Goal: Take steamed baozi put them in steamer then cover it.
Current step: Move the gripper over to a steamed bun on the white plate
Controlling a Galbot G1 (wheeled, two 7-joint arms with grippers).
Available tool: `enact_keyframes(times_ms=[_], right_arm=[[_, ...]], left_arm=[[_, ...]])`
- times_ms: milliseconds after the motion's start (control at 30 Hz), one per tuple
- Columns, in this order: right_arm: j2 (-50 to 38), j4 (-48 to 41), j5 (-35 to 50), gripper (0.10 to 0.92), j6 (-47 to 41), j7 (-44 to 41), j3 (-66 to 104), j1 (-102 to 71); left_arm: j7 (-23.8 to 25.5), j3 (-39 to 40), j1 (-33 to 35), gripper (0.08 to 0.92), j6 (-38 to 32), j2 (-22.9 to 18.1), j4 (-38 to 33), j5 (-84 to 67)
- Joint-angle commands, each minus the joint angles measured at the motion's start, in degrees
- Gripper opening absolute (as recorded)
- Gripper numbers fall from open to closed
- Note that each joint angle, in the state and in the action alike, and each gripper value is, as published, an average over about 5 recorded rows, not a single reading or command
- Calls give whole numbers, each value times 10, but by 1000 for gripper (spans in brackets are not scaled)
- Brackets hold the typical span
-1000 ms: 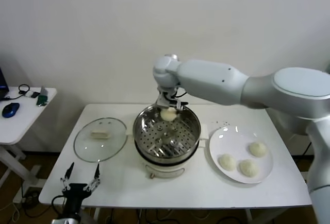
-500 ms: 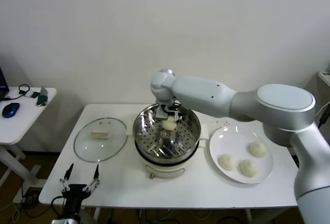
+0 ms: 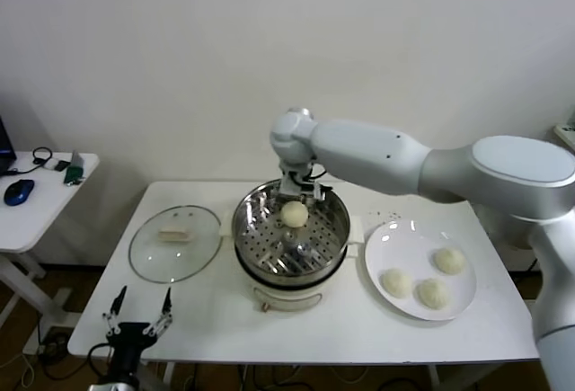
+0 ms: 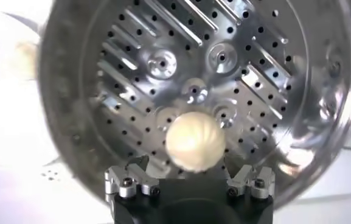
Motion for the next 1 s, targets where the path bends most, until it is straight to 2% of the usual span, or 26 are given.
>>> enact_keyframes(times_ms=[33,100,233,367,600,800,1000], right_arm=[[-84,54,119,823,-29,-12,-20,84],[-122,66,175,823,-67,4,-39,105],[-193,85,288,823,-148,91,-99,135],[-266,109,339,823,-243,119,-140,137],[-411,171,349,823,-378,135,-105,45],[-463,164,295,823,-388,122,-40,-84],[-462,152,247,823,-387,106,39,-203]], left_arm=[[0,1,1,823,1,0,-4,2],[0,2,1,823,2,0,-7,2],[-2,5,3,823,4,-1,-12,5],[-4,10,6,823,8,-3,-21,9],[0,13,5,823,12,-9,-26,13],[0,17,1,823,16,-14,-26,18],[0,15,5,823,15,-15,-26,18]])
